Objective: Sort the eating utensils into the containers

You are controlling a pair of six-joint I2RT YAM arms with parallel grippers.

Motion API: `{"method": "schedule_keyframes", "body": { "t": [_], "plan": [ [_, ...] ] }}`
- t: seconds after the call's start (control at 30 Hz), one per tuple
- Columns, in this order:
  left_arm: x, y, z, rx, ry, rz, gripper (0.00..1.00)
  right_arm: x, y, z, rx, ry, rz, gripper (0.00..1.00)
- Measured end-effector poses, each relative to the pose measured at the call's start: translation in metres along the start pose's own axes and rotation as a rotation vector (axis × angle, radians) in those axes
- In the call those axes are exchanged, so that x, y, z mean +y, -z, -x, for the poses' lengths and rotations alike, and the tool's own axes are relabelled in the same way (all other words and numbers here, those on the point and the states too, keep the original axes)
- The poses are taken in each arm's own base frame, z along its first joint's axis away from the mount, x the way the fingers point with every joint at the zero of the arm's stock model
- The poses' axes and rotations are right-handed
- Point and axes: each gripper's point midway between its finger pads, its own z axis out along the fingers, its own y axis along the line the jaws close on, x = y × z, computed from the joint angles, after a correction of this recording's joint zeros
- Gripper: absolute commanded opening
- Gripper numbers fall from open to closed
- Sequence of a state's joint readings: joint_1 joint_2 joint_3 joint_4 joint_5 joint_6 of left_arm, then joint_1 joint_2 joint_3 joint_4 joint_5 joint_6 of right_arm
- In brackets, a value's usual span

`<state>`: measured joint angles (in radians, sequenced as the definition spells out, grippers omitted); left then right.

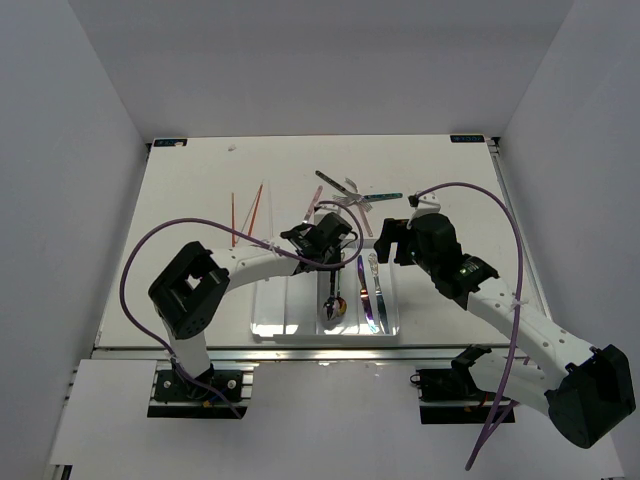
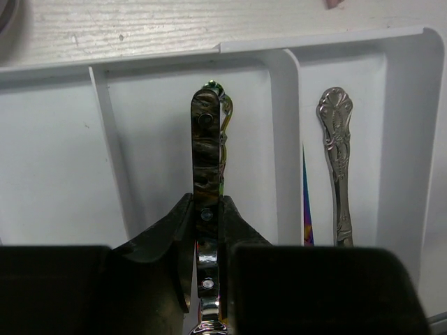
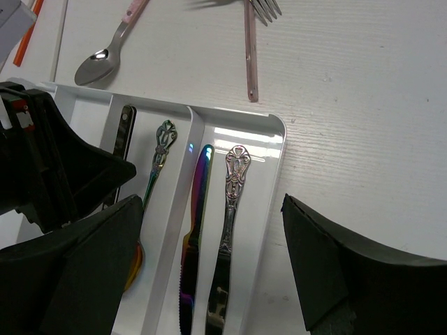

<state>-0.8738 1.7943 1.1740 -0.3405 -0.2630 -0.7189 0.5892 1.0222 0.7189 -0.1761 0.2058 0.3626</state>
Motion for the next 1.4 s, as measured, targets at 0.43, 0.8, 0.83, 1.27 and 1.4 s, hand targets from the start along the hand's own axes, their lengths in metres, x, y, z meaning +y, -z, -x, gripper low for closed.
{"method": "schedule_keyframes", "body": {
  "t": [0.43, 0.8, 0.83, 1.27, 1.4],
  "plan": [
    [-0.003, 0.004, -0.017, 0.04, -0.003, 0.015, 0.66, 0.001, -0.003, -0.002, 0.007, 0.001, 0.003, 0.85],
    [0.005, 0.019, 0.029, -0.041, -0.015, 0.088, 0.86, 0.002, -0.004, 0.0, 0.002, 0.0, 0.008, 0.85],
    [0.005, 0.021, 0.047, -0.069, -0.007, 0.082, 0.87, 0.002, -0.004, 0.0, 0.002, 0.0, 0.011, 0.85],
    [0.079, -0.021, 0.238, -0.239, -0.102, 0.133, 0.79, 0.01, -0.002, -0.002, 0.012, 0.002, 0.052, 0.85],
    [0.094, -0.064, 0.213, -0.123, -0.143, 0.143, 0.83, 0.009, -0.002, -0.002, 0.011, 0.006, 0.051, 0.86]
  ]
}}
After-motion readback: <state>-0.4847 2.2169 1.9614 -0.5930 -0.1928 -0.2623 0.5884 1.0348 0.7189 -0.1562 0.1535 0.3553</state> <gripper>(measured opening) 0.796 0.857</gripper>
